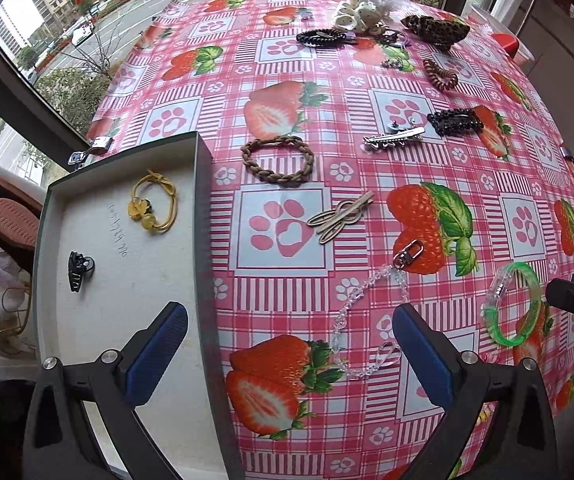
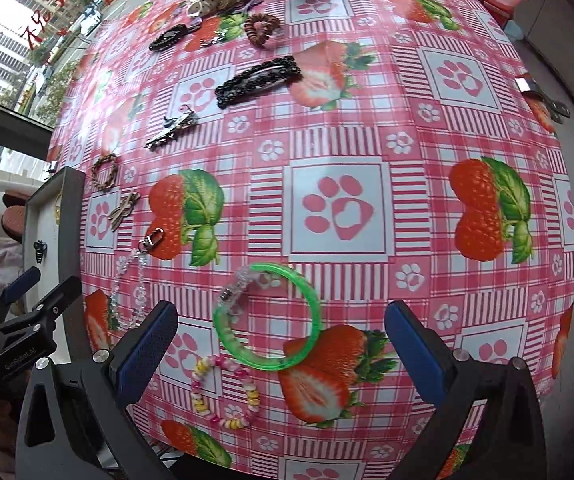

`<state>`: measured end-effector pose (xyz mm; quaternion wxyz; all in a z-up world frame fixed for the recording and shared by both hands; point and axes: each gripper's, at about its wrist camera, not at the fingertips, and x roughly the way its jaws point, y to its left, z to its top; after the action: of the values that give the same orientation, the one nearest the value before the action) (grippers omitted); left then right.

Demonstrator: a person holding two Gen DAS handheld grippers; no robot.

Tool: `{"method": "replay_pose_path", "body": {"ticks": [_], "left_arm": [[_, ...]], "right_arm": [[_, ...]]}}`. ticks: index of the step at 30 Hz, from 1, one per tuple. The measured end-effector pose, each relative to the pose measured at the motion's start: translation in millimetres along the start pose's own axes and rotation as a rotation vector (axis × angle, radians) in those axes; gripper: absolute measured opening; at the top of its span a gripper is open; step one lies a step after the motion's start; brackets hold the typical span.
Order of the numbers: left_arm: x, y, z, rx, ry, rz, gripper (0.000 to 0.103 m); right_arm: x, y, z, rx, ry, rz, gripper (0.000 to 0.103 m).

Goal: Organize jewelry
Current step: 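Move both grippers back over the jewelry on the tablecloth, then grasp the clear bead chain with the left gripper while the right grasps the green bangle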

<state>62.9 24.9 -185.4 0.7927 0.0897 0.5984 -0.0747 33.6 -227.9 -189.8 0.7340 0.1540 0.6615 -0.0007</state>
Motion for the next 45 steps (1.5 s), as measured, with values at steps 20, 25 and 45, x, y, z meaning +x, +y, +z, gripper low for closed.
{"method": "replay_pose_path", "body": {"ticks": [20, 25, 45], "left_arm": [[45, -41, -9, 0.066, 0.093, 0.013, 0.103], [53, -40, -6, 0.051, 0.100, -0.003, 0.103], [38, -51, 8, 0.055, 0.084, -0.166, 0.011]], "right_arm": [[30, -14, -7, -0.057, 0.053, -0.133, 0.103], [40, 2, -9, -0.088, 0.057, -0.159, 0.103], [53, 55, -6, -0.195, 0.007, -0.252, 0.031]]}}
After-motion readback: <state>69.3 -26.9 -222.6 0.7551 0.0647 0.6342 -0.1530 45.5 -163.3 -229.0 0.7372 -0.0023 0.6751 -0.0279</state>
